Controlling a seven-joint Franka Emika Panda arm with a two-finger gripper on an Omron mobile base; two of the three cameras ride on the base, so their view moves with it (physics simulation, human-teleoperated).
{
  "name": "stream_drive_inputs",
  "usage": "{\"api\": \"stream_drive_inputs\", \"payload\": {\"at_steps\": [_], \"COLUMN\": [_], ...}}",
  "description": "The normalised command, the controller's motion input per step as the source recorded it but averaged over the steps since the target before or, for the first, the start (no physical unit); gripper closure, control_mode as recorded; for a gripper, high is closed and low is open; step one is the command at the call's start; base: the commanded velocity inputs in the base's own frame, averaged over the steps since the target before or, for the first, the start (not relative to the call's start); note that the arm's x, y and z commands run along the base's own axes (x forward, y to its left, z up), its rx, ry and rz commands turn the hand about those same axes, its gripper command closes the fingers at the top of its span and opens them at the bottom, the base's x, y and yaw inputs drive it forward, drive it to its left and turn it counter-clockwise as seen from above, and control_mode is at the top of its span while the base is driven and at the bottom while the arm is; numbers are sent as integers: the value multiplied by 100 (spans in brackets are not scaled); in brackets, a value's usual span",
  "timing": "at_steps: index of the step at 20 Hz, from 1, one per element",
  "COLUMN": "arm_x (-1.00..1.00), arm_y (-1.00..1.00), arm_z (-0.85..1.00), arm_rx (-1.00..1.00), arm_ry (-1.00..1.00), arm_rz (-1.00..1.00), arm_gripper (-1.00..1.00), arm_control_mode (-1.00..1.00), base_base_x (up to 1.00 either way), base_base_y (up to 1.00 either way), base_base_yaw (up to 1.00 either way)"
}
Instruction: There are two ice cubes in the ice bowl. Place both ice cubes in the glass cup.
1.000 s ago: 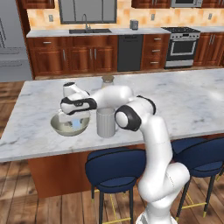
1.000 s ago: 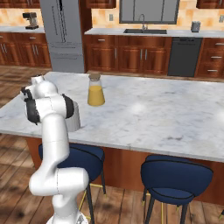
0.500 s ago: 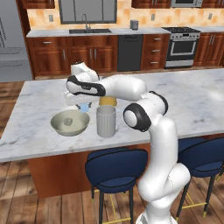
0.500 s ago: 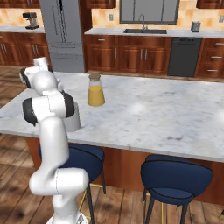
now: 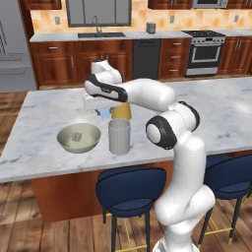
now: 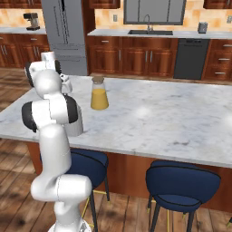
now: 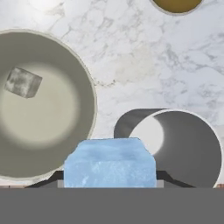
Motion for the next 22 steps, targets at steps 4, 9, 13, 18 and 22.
{"api": "stream_drive_inputs", "payload": {"at_steps": [4,9,13,18,22], "arm_x": [0,-2,-21,-20,4], "arm_y": [-12,-44,-45,-5,-19], "arm_z": [0,0,17,11,-2], "arm_rx": [0,3,2,3,10], "arm_ry": [-2,0,-3,-1,2], "arm_rz": [0,-1,-1,-2,-4], "arm_gripper": [100,100,100,100,100], "arm_control_mode": [-100,-100,-100,-100,-100], "base_base_x": [0,0,0,0,0], "base_base_y": [0,0,0,0,0], "base_base_yaw": [0,0,0,0,0]}}
